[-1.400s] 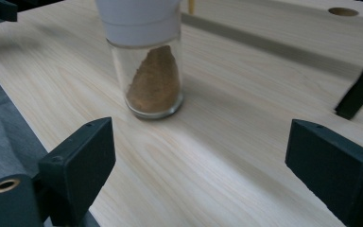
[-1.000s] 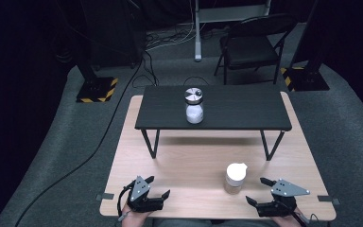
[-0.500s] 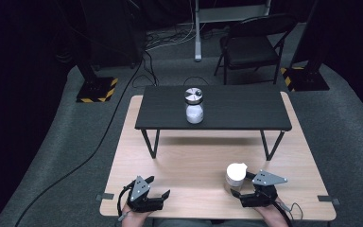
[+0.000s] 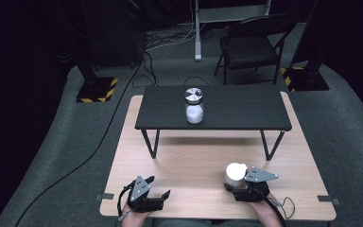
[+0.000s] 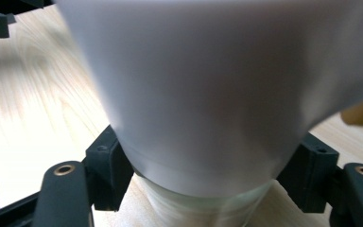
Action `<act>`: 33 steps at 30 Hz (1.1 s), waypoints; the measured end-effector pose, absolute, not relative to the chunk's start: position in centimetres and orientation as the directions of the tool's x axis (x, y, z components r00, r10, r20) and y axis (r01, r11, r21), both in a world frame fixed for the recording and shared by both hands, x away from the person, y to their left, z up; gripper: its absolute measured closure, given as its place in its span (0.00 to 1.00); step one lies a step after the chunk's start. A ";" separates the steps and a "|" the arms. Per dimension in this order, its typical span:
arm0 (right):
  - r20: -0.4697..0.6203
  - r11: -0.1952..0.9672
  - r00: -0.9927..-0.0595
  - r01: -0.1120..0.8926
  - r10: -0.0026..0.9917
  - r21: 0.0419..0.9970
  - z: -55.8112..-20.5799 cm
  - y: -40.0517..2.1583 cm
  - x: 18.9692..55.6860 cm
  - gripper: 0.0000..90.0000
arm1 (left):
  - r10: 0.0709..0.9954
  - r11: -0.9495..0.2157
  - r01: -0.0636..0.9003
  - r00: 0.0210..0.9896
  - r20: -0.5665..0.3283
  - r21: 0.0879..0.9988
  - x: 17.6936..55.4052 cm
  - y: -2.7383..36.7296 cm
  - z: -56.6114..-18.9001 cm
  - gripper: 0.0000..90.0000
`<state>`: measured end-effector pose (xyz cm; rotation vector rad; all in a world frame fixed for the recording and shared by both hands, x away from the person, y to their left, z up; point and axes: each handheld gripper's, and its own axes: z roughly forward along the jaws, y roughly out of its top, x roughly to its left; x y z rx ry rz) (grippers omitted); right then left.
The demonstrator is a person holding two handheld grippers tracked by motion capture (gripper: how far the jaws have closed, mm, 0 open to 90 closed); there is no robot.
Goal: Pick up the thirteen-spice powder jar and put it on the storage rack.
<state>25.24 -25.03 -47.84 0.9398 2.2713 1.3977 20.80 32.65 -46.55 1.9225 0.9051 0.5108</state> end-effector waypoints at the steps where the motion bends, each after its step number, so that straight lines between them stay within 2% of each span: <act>1: 0.078 0.302 -0.733 0.373 0.676 0.877 -47.8 -25.1 25.3 0.33 | 0.765 -0.306 0.383 0.644 -0.014 0.871 20.8 32.7 -46.5 0.17; 15: 0.075 0.278 -0.708 0.369 0.702 0.887 -47.3 -25.0 24.7 0.33 | 0.763 -0.308 0.384 0.646 -0.015 0.871 20.9 32.7 -46.5 0.17; 33: 0.035 0.296 -0.718 0.330 0.695 0.896 -38.8 -26.1 26.7 0.33 | 0.762 -0.313 0.387 0.647 -0.014 0.867 20.9 32.6 -46.5 0.17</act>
